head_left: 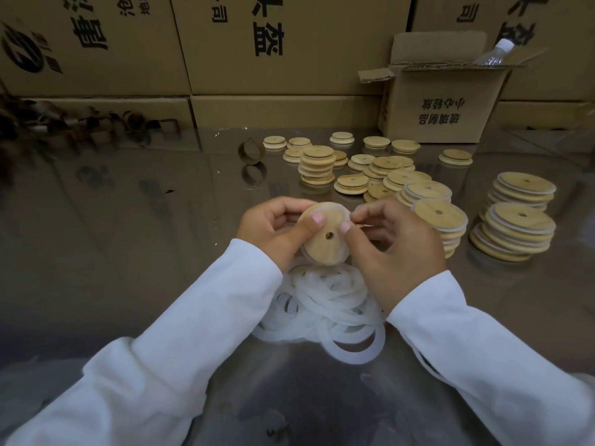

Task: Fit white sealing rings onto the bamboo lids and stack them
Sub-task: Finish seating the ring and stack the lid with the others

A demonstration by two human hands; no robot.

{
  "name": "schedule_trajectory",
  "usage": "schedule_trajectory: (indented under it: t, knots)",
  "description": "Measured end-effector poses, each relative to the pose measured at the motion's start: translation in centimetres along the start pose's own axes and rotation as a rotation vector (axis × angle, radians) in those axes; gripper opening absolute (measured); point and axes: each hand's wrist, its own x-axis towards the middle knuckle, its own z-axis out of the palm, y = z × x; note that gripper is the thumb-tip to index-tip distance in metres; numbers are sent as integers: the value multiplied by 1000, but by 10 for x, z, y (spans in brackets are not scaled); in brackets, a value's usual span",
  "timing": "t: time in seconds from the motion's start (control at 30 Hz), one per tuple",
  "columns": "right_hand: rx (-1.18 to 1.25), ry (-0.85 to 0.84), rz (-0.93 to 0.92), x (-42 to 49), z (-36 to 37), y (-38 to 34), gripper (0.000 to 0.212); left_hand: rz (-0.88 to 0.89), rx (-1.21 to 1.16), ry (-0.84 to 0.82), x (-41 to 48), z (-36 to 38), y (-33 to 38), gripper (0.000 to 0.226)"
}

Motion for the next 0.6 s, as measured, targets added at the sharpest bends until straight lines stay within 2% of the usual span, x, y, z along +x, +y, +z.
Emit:
schedule_trajectory:
  t: [0.17,0.3,0.6]
  knots:
    - [-19,58,-32,3,-1,3,16,-54,-51,-28,0,2,-1,7]
    - [184,33,148,9,1,6,17,16,19,-46,1,-1,1,9]
    - [435,-30,372,17,0,6,26,112,103,-71,7,-8,4,12]
